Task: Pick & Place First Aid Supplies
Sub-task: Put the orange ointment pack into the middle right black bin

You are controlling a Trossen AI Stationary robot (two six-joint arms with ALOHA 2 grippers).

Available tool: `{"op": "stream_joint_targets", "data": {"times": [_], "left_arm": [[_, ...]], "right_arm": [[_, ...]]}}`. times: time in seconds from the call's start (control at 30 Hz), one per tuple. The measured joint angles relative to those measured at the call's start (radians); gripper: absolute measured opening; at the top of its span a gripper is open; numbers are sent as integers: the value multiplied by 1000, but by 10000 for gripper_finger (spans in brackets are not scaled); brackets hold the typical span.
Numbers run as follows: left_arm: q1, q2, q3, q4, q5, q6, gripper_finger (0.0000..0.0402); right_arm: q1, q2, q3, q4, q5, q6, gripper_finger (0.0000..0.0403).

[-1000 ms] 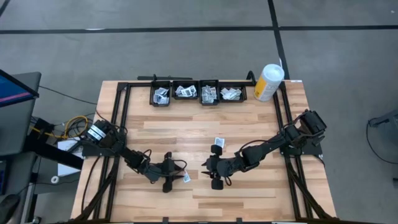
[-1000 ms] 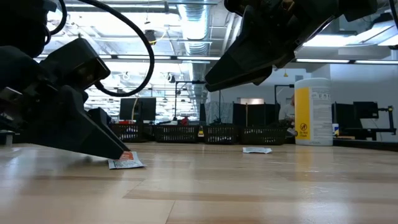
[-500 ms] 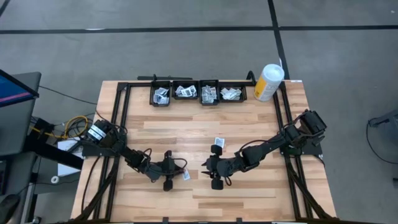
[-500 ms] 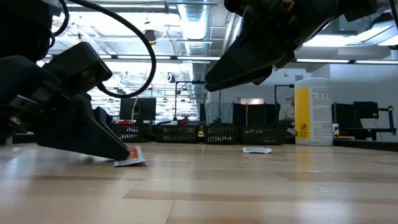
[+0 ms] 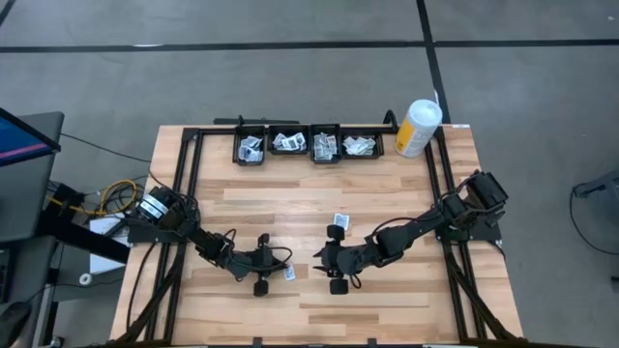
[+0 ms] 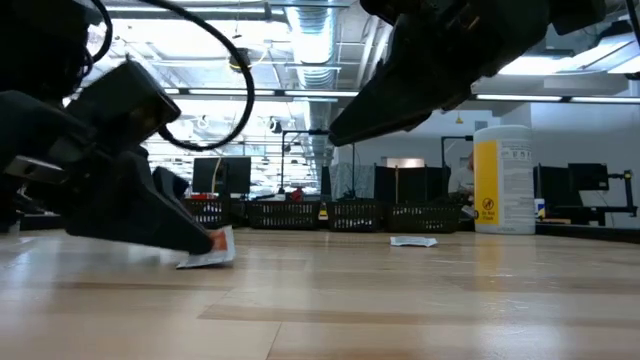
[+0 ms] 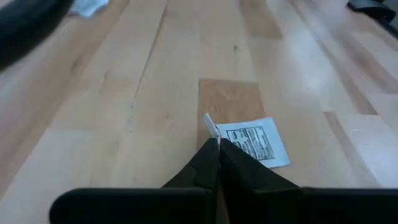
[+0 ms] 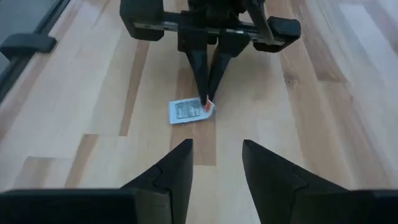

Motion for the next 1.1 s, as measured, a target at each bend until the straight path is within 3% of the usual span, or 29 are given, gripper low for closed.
{"op": "stream_joint_targets", "data": {"times": [0.23, 0.7, 1.1], "left_arm": [[34, -1, 2, 83, -101, 104, 11], [227, -4, 3, 107, -113, 130, 11], [445, -5, 4, 127, -113, 166, 12]], "right_arm": [[-46, 0, 0, -17, -1, -84, 135], [-238, 0, -17, -97, -4, -213, 135], [-409, 0, -156, 40, -6, -245, 133]]}}
